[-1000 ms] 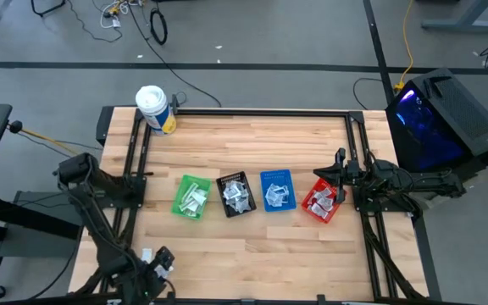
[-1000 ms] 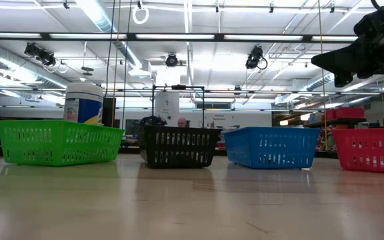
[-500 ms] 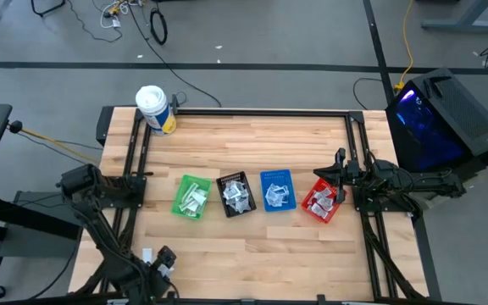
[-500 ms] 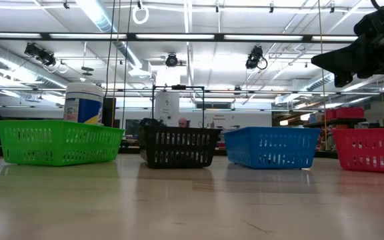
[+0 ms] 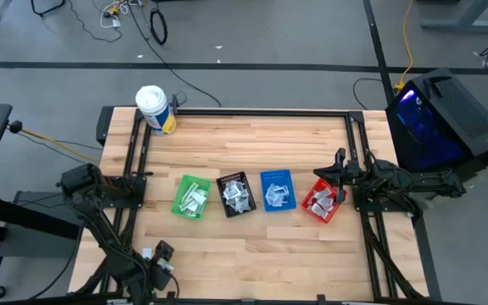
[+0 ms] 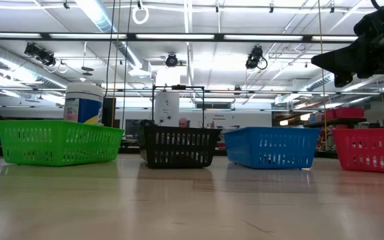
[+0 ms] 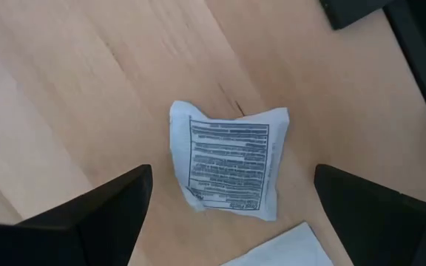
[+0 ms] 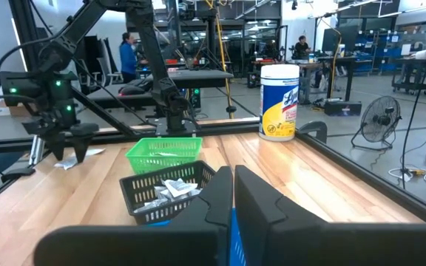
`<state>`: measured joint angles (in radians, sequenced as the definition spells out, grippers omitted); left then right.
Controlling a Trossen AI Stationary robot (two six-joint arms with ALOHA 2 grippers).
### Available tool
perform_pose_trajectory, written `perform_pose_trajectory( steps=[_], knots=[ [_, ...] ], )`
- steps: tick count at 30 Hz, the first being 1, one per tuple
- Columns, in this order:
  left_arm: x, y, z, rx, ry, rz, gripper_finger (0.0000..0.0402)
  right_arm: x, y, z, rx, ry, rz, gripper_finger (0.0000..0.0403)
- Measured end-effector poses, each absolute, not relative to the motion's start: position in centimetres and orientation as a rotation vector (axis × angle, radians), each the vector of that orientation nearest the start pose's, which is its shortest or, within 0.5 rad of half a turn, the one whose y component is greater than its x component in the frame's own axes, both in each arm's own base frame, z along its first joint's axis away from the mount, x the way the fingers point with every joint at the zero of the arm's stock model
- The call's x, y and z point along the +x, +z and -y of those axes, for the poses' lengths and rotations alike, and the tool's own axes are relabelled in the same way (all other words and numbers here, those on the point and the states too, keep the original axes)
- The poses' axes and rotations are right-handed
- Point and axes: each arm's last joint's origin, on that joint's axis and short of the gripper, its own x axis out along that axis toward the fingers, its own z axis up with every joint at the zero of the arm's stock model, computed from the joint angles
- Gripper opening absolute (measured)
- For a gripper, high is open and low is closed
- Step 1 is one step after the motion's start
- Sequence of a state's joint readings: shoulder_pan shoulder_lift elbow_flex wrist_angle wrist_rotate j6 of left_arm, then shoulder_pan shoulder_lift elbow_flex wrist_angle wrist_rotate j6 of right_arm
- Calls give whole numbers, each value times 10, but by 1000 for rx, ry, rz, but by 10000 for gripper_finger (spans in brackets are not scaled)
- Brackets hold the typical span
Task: Pick & Place First Aid Supplies
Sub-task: Put the towelette pack into the black basket
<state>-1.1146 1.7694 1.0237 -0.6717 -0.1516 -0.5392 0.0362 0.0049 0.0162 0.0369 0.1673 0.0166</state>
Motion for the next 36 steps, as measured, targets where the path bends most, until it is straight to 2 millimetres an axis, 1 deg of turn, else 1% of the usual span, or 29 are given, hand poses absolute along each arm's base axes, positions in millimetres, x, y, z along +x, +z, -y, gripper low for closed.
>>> perform_pose_trajectory(
  steps=[9,12,20,24,29,36],
  knots=[
    [146,139,268,350,-460,-1353,380,97,172,1,21,-130,49,23],
    [147,139,267,345,-456,-1355,360,97,172,1,21,-131,49,23],
    [147,138,267,336,-457,-1353,269,97,172,1,21,-130,49,23],
    [148,138,268,335,-465,-1345,237,97,172,1,21,-130,49,23],
    [148,138,268,336,-467,-1340,219,97,172,1,22,-131,49,23],
    [148,137,268,336,-467,-1339,216,97,172,1,21,-131,49,23]
  ],
)
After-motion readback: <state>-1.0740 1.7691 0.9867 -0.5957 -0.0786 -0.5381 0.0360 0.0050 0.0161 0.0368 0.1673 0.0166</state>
